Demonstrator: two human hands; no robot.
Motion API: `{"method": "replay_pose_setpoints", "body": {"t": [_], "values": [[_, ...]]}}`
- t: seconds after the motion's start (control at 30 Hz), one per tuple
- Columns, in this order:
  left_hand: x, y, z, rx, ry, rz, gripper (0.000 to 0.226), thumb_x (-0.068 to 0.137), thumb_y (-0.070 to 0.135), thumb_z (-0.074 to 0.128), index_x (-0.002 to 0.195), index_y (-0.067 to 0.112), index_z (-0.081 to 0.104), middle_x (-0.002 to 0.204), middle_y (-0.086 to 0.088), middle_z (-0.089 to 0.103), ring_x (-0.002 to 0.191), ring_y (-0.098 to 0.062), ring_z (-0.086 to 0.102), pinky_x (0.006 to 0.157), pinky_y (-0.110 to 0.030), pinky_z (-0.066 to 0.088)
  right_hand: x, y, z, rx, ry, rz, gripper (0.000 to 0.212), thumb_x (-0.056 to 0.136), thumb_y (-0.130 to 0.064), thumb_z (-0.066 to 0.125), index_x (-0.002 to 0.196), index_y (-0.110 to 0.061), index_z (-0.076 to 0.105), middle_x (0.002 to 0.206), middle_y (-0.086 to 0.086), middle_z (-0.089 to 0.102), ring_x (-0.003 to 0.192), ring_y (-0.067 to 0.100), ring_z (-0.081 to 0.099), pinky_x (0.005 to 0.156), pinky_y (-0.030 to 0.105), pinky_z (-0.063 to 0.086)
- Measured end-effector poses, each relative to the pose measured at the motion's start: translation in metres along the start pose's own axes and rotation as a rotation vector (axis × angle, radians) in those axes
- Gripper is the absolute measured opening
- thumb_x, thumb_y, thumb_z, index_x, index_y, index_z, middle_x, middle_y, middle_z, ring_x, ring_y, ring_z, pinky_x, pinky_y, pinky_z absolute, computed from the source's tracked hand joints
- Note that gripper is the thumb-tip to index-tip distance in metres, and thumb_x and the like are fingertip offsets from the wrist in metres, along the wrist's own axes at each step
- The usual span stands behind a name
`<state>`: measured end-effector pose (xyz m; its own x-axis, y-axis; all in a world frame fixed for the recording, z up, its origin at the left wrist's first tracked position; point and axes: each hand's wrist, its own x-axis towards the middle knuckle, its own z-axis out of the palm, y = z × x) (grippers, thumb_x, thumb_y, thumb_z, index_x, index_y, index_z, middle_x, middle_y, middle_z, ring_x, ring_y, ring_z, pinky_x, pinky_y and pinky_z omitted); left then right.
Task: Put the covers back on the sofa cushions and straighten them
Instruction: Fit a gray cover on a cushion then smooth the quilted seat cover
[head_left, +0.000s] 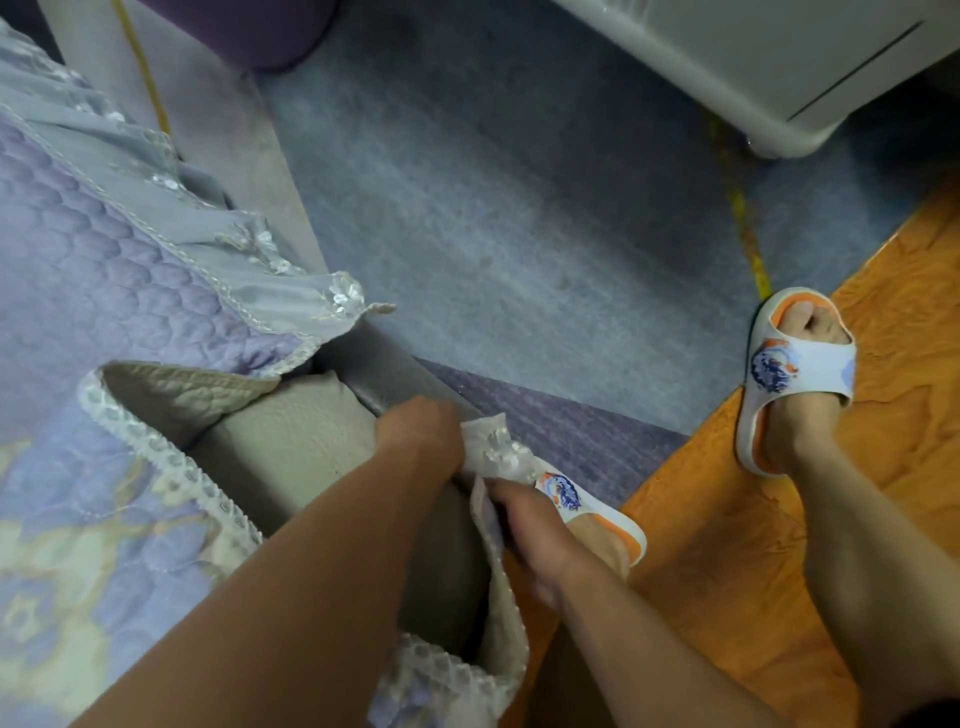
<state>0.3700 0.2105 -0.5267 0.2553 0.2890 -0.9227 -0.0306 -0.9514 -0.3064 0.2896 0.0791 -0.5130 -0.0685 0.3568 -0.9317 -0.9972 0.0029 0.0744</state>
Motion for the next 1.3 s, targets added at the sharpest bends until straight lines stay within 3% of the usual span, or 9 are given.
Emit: {"method": "replay_pose_setpoints", "body": {"t": [0.2, 0.43, 0.63, 0.77, 0.9, 1.0, 1.1, 1.2, 1.3], "values": [[-0.006, 0.002, 0.001, 0.247, -0.019, -0.068, 0.052, 0.097, 0.044, 0.038, 0.145, 0.027, 0.046, 0.150, -0.007, 0.038, 0.137, -0.032, 0.025, 0.106, -0.048, 0.028, 0.016, 0.005, -0.008, -0.071, 0.057, 0.055, 0.056, 0.087, -0.066, 0.047, 0.122, -0.028, 0.068, 0.117, -0.001, 0.072, 0.109, 0.021, 0.066, 0.104, 0.042, 0.047], [-0.007, 0.004, 0.000, 0.193, 0.053, -0.114, 0.052, 0.097, 0.044, 0.039, 0.143, 0.023, 0.049, 0.142, -0.008, 0.043, 0.129, -0.030, 0.037, 0.097, -0.042, 0.036, 0.047, 0.003, 0.002, -0.446, 0.149, -0.108, 0.069, 0.089, -0.066, 0.036, 0.144, -0.025, 0.046, 0.145, -0.001, 0.049, 0.135, 0.024, 0.046, 0.114, 0.043, 0.035], [-0.032, 0.007, -0.037, -0.153, -0.064, 0.007, 0.043, 0.096, 0.036, 0.043, 0.132, 0.018, 0.057, 0.139, -0.010, 0.055, 0.123, -0.030, 0.054, 0.103, -0.042, 0.044, -0.007, -0.014, -0.021, -0.130, -0.049, 0.086, 0.033, 0.097, -0.043, 0.054, 0.114, -0.021, 0.071, 0.090, -0.001, 0.075, 0.075, 0.015, 0.070, 0.077, 0.032, 0.054], [-0.119, -0.013, -0.079, -0.506, 0.393, 0.096, 0.028, 0.097, 0.030, 0.043, 0.100, 0.012, 0.065, 0.101, -0.010, 0.066, 0.096, -0.031, 0.062, 0.078, -0.038, 0.049, -0.072, -0.026, -0.027, -0.055, -0.112, 0.141, 0.030, 0.100, -0.044, 0.050, 0.112, -0.021, 0.065, 0.090, 0.002, 0.071, 0.080, 0.020, 0.066, 0.094, 0.052, 0.051], [-0.211, -0.079, -0.054, -0.401, 1.037, -0.098, 0.034, 0.088, 0.027, 0.051, 0.113, 0.014, 0.069, 0.128, -0.014, 0.062, 0.124, -0.037, 0.050, 0.108, -0.052, 0.037, -0.124, -0.032, 0.000, 0.056, -0.215, 0.226, 0.047, 0.101, -0.056, 0.038, 0.120, -0.021, 0.065, 0.106, 0.006, 0.075, 0.092, 0.022, 0.071, 0.109, 0.056, 0.039], [-0.233, -0.101, -0.009, -0.556, 0.855, -0.452, 0.054, 0.091, 0.041, 0.049, 0.142, 0.027, 0.048, 0.160, -0.013, 0.025, 0.149, -0.038, 0.016, 0.117, -0.062, 0.011, -0.131, -0.030, 0.050, 0.095, -0.118, 0.182, 0.060, 0.083, -0.069, 0.060, 0.122, -0.024, 0.066, 0.117, 0.015, 0.071, 0.108, 0.031, 0.068, 0.104, 0.050, 0.046], [-0.223, -0.087, 0.016, -0.703, 0.740, -0.542, 0.066, 0.089, 0.051, 0.038, 0.152, 0.033, 0.035, 0.164, -0.011, 0.017, 0.151, -0.038, 0.010, 0.113, -0.068, 0.018, -0.100, -0.007, 0.058, -0.073, -0.100, 0.044, 0.106, 0.052, -0.084, 0.072, 0.140, -0.028, 0.053, 0.116, 0.014, 0.071, 0.104, 0.030, 0.070, 0.098, 0.049, 0.052], [-0.213, -0.083, 0.019, -0.702, 0.690, -0.517, 0.067, 0.091, 0.051, 0.041, 0.155, 0.036, 0.026, 0.166, -0.007, 0.010, 0.153, -0.037, 0.001, 0.115, -0.067, 0.010, -0.136, -0.034, 0.064, -0.216, -0.091, 0.136, 0.057, 0.094, -0.063, 0.048, 0.126, -0.019, 0.066, 0.117, 0.007, 0.072, 0.104, 0.024, 0.067, 0.099, 0.041, 0.050], [-0.217, -0.103, 0.010, -0.774, 0.437, -0.462, 0.075, 0.094, 0.054, 0.043, 0.157, 0.043, 0.005, 0.167, 0.002, -0.013, 0.151, -0.030, -0.018, 0.118, -0.061, -0.003, -0.166, -0.050, 0.032, -0.335, -0.001, 0.097, 0.037, 0.103, -0.050, 0.040, 0.110, -0.025, 0.066, 0.110, -0.010, 0.070, 0.105, 0.016, 0.063, 0.099, 0.039, 0.044]]}}
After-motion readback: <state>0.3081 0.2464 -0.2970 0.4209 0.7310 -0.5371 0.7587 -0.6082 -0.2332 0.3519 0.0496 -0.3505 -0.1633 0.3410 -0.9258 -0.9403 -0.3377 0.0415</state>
